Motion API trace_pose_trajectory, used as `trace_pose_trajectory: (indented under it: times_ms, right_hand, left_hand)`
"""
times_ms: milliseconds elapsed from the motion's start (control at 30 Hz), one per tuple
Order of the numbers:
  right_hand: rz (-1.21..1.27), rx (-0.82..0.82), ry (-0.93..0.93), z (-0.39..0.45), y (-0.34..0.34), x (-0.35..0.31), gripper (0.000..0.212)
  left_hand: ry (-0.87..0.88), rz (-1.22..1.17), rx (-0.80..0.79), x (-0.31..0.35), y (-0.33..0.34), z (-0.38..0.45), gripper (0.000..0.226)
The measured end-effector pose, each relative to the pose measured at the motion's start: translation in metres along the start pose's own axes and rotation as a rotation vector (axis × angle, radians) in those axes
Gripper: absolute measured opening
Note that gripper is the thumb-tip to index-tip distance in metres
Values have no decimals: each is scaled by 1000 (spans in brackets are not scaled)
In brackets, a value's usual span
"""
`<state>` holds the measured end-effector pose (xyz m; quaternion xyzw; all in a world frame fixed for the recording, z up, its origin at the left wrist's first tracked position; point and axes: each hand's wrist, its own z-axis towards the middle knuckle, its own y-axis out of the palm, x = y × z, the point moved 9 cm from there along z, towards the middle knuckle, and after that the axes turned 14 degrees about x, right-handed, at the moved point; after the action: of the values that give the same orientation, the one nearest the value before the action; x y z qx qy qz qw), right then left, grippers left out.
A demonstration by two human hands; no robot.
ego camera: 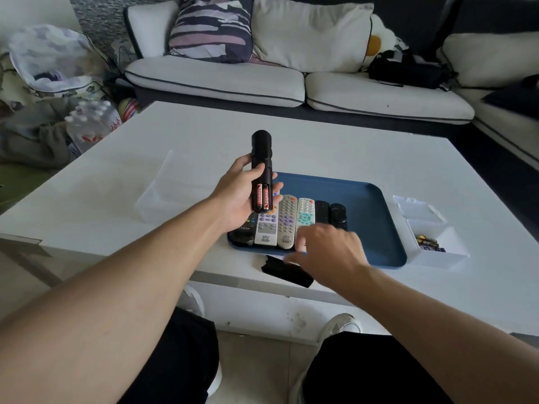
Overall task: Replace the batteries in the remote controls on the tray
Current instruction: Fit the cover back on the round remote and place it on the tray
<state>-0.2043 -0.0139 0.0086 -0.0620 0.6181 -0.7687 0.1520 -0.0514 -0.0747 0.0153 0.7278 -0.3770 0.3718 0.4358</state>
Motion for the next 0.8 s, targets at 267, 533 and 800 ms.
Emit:
trace_pose_trajectory:
  times_ms: [267, 533, 800]
  right_hand:
    - [259, 551, -163, 24, -63, -23, 50]
    - [331, 549, -148, 27, -67, -26, 48]
    - [262, 540, -214, 25, -70, -41, 49]
  left_hand:
    - [39, 4, -79, 4, 23, -14, 29]
    - [-58, -113, -74, -1, 25, -19, 29]
    - [-106, -139, -70, -1, 20, -24, 28]
